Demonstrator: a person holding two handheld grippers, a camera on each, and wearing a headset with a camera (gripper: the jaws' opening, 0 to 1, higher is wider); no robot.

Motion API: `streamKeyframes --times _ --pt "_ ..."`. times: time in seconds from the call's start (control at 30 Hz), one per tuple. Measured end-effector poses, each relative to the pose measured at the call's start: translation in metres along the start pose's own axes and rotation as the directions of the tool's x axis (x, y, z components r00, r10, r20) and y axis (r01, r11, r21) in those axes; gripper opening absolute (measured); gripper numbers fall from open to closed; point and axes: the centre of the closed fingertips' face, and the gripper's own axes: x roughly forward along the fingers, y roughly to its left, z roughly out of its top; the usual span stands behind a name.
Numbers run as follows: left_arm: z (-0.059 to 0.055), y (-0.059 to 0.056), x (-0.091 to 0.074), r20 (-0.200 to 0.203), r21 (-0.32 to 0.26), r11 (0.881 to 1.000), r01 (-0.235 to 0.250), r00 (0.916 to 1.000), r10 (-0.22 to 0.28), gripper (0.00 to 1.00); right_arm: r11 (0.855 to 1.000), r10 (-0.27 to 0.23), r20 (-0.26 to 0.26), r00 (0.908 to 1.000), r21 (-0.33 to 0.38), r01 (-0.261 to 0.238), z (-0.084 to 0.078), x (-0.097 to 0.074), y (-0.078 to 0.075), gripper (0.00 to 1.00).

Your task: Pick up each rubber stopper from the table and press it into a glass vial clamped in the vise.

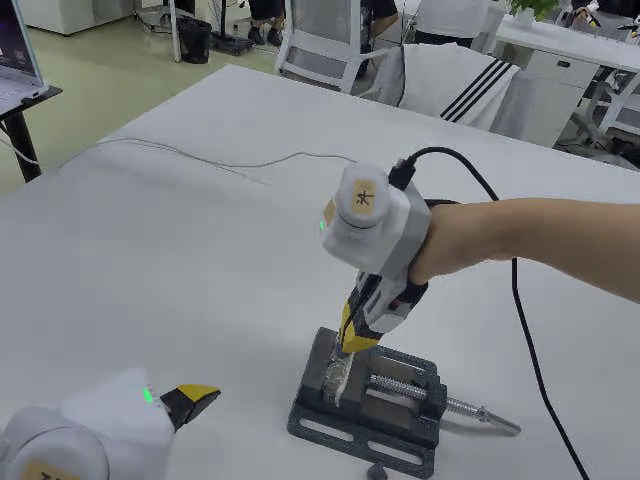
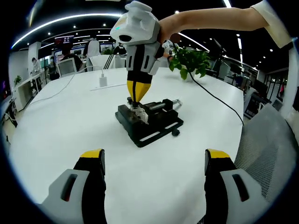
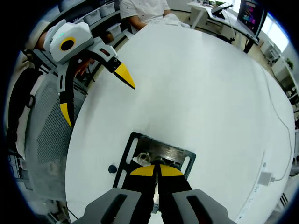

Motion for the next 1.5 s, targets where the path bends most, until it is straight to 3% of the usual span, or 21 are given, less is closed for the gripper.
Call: streamKeyframes --times 0.2,0.27,0.37,0.47,0.67,1.27,1.5 --pt "0.000 0.000 -0.001 -0.002 0.003 1.000 0.000 1.0000 0.000 0.87 1.000 0.000 0.008 1.0000 0.003 0.000 -0.001 -0.001 0.002 0.00" --pt "0.000 0.000 -0.002 -0.004 0.004 1.000 0.000 1.0000 0.000 0.87 1.000 0.013 0.017 0.9998 0.003 -0.013 -0.001 -0.002 0.008 0.07" --pt "0.001 0.000 -0.002 -0.001 0.005 1.000 -0.002 1.0000 0.002 0.87 0.999 -0.035 0.042 0.9985 -0.018 0.035 0.000 -0.005 0.007 0.16" --pt "0.002 0.000 -0.002 -0.001 0.010 1.000 -0.001 1.0000 0.001 0.87 0.998 -0.061 0.080 0.9950 -0.003 0.061 0.000 -0.009 0.008 0.27" --pt "0.006 0.001 -0.002 0.004 0.018 1.000 -0.001 1.0000 0.001 0.87 0.995 -0.099 0.130 0.9866 0.023 0.097 -0.003 -0.013 0.016 0.39" --pt "0.008 -0.005 -0.012 -0.002 0.046 0.999 0.001 1.0000 0.000 0.86 0.985 -0.149 0.191 0.9701 0.111 0.130 -0.020 -0.016 0.057 0.38" --pt "0.008 -0.009 -0.016 -0.005 0.049 0.999 0.002 1.0000 -0.002 0.86 0.983 -0.147 0.197 0.9692 0.142 0.121 -0.030 -0.011 0.072 0.39"
